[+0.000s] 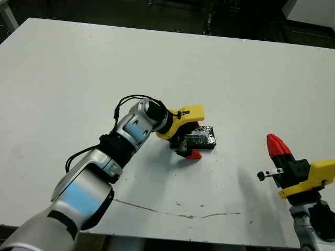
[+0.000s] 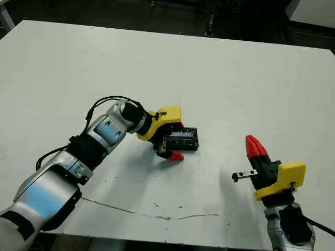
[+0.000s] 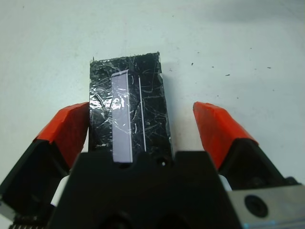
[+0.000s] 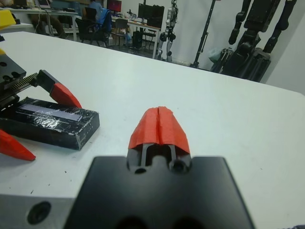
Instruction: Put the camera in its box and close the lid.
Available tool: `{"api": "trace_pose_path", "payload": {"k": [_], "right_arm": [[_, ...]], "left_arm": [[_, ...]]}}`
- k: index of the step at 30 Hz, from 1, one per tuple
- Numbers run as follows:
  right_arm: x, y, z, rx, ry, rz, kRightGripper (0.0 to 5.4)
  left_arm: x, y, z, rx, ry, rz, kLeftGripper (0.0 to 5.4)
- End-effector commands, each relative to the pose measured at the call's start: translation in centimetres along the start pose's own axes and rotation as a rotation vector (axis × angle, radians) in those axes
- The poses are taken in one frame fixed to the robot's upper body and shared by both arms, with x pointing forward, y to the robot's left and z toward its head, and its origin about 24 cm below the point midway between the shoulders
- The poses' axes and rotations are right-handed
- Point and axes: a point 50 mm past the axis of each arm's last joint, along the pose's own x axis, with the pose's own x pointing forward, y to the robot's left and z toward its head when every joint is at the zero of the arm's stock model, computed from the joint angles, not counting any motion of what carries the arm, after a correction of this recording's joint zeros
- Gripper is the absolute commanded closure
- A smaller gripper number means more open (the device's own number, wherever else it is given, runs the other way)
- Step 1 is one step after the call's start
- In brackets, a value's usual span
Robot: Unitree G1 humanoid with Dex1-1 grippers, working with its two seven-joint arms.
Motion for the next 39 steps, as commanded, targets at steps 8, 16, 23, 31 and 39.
{"api": "trace_pose_path", "payload": {"k": [8,16,23,31,39], "right_arm": [[-0.3,-0.1,-0.2,0.001,0.012,-0.012,5.4],[0.0,-0.3,-0.3,0.002,0.004,0.004,5.4],[0.0,-0.2,-0.4,0.01,0.004,0.007,5.4],[0.0,0.0,-0.3,0.0,-0.007,0.011,5.4],[1.4,1.6,0.0,0.015,-0.025,0.025,5.4]], "left_arm": [[-7.7,0.1,-6.8,-0.178,-0.003,0.243,0.01],[-12.3,-1.2,-9.8,-0.221,-0.019,0.352,0.01],[-13.4,-1.9,-10.0,-0.291,-0.07,0.361,0.01],[-15.6,-3.1,-9.5,-0.358,-0.155,0.45,0.01],[-16.0,-6.6,-7.0,-0.47,-0.529,0.959,0.56]]}}
